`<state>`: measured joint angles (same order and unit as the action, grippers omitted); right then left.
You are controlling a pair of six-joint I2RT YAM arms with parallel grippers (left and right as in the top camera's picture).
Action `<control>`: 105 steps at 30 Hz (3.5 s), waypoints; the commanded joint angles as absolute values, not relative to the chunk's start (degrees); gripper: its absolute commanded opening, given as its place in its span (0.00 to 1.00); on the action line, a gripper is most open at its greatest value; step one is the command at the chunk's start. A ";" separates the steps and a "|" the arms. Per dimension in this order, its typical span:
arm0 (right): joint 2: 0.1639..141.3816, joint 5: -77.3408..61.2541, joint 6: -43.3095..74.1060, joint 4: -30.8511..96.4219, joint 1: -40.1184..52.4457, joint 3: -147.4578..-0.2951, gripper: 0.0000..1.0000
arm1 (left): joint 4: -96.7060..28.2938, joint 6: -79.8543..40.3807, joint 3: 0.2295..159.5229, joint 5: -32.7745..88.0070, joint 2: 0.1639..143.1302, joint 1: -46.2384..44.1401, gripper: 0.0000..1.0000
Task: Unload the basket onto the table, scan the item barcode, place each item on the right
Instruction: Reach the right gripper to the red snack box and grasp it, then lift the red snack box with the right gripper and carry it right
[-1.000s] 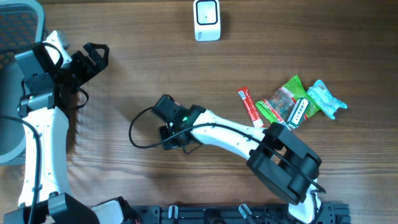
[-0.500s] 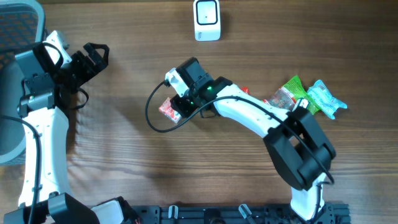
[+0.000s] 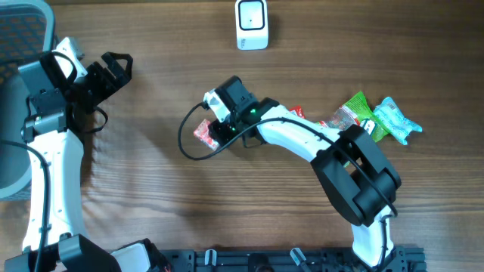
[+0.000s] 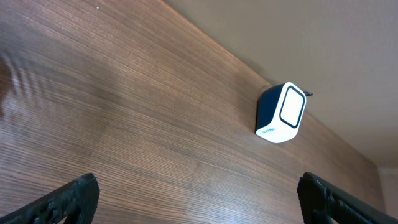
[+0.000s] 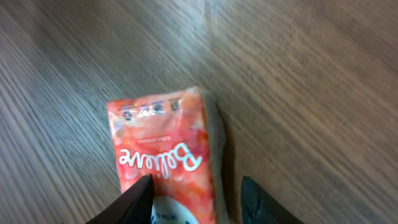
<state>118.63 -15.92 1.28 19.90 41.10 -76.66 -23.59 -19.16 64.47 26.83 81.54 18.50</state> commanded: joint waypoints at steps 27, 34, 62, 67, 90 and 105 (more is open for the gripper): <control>117.99 -26.17 20.99 23.62 37.50 -76.03 0.48 | -23.46 -18.24 64.62 26.92 81.54 18.65 1.00; 120.44 -21.37 15.22 22.72 38.68 -76.05 0.25 | -23.46 -18.24 64.62 26.92 81.54 18.65 1.00; 118.26 -18.46 12.45 24.14 41.04 -76.03 0.44 | -23.46 -18.24 64.62 26.92 81.54 18.65 1.00; 119.66 -21.06 12.45 23.83 41.04 -76.03 0.38 | -23.46 -18.24 64.62 26.92 81.54 18.65 1.00; 122.63 -25.69 15.97 22.96 40.64 -75.22 0.34 | -23.46 -18.24 64.62 26.92 81.54 18.65 1.00; 117.84 -80.29 9.43 23.29 26.55 -75.29 0.04 | -23.46 -18.24 64.62 26.92 81.54 18.65 1.00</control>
<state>119.77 -60.95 16.03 23.24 26.85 -76.09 -23.62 -19.16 64.47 26.83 81.54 18.50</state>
